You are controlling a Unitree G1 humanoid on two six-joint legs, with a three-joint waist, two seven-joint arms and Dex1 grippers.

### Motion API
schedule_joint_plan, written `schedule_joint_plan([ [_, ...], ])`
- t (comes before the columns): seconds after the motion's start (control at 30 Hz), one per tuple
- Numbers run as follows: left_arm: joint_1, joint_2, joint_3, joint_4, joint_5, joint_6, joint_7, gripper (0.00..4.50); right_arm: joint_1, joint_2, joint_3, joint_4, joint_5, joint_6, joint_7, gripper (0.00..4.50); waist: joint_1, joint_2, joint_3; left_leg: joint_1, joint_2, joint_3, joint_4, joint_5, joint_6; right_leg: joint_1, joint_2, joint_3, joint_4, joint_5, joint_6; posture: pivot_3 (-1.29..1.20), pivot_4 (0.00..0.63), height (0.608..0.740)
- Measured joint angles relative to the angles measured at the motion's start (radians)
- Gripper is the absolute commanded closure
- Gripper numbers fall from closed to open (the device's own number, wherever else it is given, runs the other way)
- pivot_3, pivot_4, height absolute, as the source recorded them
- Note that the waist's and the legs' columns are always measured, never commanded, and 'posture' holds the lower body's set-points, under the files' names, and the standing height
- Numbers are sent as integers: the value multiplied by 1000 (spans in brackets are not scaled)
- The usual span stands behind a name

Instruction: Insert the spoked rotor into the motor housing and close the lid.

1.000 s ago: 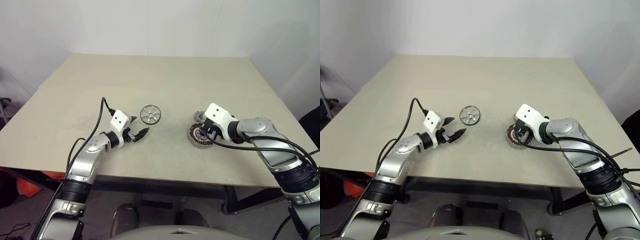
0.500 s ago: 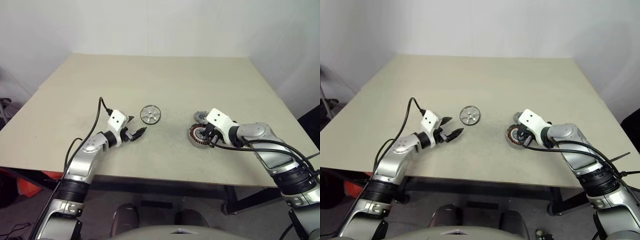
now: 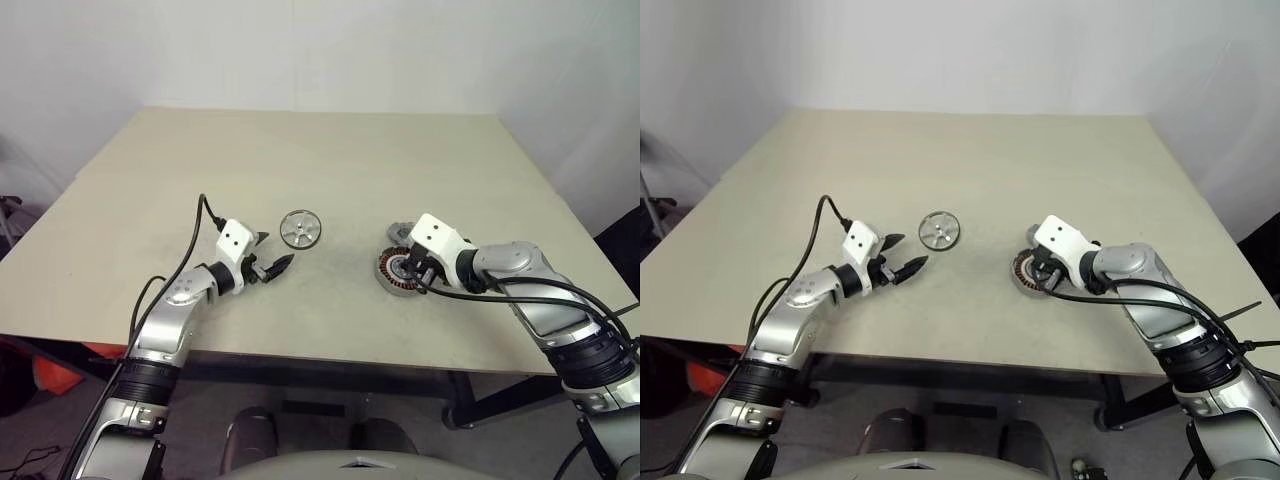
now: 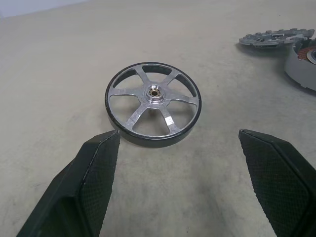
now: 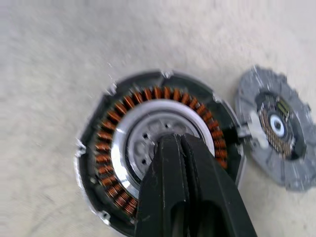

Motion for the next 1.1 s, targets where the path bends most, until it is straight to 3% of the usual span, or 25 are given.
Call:
schedule_joint_plan([
  [0.8, -3, -5, -3, 13, -5, 3, 5, 458, 23, 24, -4, 5, 2, -2, -20, 4471, 0, -1, -1, 0, 0, 0, 0, 0, 0, 0, 0, 0, 0, 0, 0, 0, 0, 740],
  [1.1, -53, -70, 85, 27, -78, 146, 120, 458, -74, 24, -79, -4, 28, 18, -25, 4471, 0, -1, -1, 0, 0, 0, 0, 0, 0, 0, 0, 0, 0, 0, 0, 0, 0, 740],
])
